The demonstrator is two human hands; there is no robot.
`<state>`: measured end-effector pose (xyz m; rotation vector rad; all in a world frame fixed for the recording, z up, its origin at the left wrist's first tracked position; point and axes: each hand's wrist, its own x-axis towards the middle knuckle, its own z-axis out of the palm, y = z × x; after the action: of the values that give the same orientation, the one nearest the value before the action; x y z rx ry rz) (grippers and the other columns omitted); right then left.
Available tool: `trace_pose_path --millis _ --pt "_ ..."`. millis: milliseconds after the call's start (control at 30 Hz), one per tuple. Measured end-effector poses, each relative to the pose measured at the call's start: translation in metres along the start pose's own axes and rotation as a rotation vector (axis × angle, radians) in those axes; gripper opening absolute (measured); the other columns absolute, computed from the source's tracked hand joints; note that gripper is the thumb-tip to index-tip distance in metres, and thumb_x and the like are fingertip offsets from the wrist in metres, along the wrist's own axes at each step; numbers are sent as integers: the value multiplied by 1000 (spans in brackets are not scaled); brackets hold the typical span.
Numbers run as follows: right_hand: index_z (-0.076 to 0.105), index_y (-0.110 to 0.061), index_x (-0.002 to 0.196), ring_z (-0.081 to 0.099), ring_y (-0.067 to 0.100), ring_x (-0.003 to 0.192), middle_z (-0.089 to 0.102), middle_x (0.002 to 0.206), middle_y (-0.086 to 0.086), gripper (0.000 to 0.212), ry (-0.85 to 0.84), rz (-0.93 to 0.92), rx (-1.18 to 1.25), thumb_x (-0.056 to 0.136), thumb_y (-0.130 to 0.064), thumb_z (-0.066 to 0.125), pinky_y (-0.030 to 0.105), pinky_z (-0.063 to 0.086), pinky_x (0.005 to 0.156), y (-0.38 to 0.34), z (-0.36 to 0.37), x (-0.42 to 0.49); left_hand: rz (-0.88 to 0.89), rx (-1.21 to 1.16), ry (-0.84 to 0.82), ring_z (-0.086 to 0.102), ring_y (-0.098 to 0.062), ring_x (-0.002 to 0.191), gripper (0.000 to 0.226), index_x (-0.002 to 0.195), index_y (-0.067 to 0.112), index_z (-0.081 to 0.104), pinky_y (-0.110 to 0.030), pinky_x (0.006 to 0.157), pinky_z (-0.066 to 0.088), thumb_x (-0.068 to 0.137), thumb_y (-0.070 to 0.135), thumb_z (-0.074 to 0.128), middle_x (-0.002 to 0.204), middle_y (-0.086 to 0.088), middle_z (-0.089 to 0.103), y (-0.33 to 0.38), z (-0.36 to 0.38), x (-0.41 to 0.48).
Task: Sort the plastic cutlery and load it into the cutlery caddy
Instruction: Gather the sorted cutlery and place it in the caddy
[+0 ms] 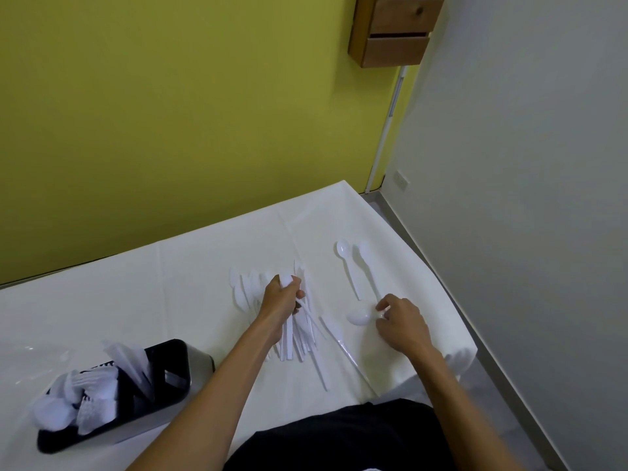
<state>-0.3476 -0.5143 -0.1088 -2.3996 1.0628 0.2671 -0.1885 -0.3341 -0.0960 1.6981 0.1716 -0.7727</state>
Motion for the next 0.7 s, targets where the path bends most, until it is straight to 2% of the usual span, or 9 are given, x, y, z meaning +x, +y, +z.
trace_pose_path --millis 67,133,200,267,400,467,600,634,700 --pt "67 -20 110 61 22 89 59 108 2 21 20 -33 -21 90 -19 61 30 51 73 0 3 2 -19 -2 -19 61 -19 71 10 100 15 59 -29 63 47 101 16 49 74 -3 59 1 3 -4" --pt "68 -20 106 60 21 88 57 106 1 16 35 -69 -43 92 -23 62 28 47 69 -4 4 3 -53 -42 -52 63 -21 71 11 103 13 58 -31 61 53 101 14 48 74 -5 57 1 4 -7" --pt "69 -20 103 59 21 86 54 104 0 14 36 -100 -34 95 -26 60 27 43 64 -12 5 2 -62 -88 -92 59 -20 63 12 109 11 57 -30 57 54 100 13 50 79 -9 56 1 3 -11" --pt "71 -19 100 61 19 86 56 100 -2 16 48 -155 26 96 -27 58 26 45 67 -22 6 1 -28 -99 -112 52 -18 58 19 117 13 57 -29 54 48 99 17 55 87 -11 57 3 1 -16" --pt "71 -19 89 63 7 79 65 81 -14 17 -10 -236 357 95 -31 62 19 44 67 -57 -4 -12 30 -36 -124 54 -17 66 33 120 30 59 -29 58 48 94 48 63 102 -8 64 8 1 -21" --pt "72 -21 85 64 8 69 68 74 -10 18 -97 -242 510 94 -33 63 23 50 66 -75 -7 -17 70 12 -127 57 -17 73 37 119 36 59 -29 61 49 90 59 60 108 -5 65 10 3 -21" --pt "76 -19 89 64 8 60 74 83 -3 23 -263 -266 602 96 -35 61 25 53 66 -97 -8 -14 156 76 -98 61 -17 74 21 111 30 60 -28 58 48 99 46 54 102 -3 70 13 4 -19" --pt "75 -19 90 65 9 62 74 84 -3 23 -257 -254 605 96 -34 60 26 53 67 -97 -8 -10 159 63 -77 59 -17 70 18 109 27 60 -27 55 46 101 41 53 99 -4 72 13 2 -17" --pt "73 -17 94 70 14 72 74 91 -3 20 -135 -193 566 95 -31 59 30 54 72 -92 -5 9 147 24 -23 54 -18 66 14 108 24 59 -26 52 43 102 34 51 93 -5 72 14 -3 -13"
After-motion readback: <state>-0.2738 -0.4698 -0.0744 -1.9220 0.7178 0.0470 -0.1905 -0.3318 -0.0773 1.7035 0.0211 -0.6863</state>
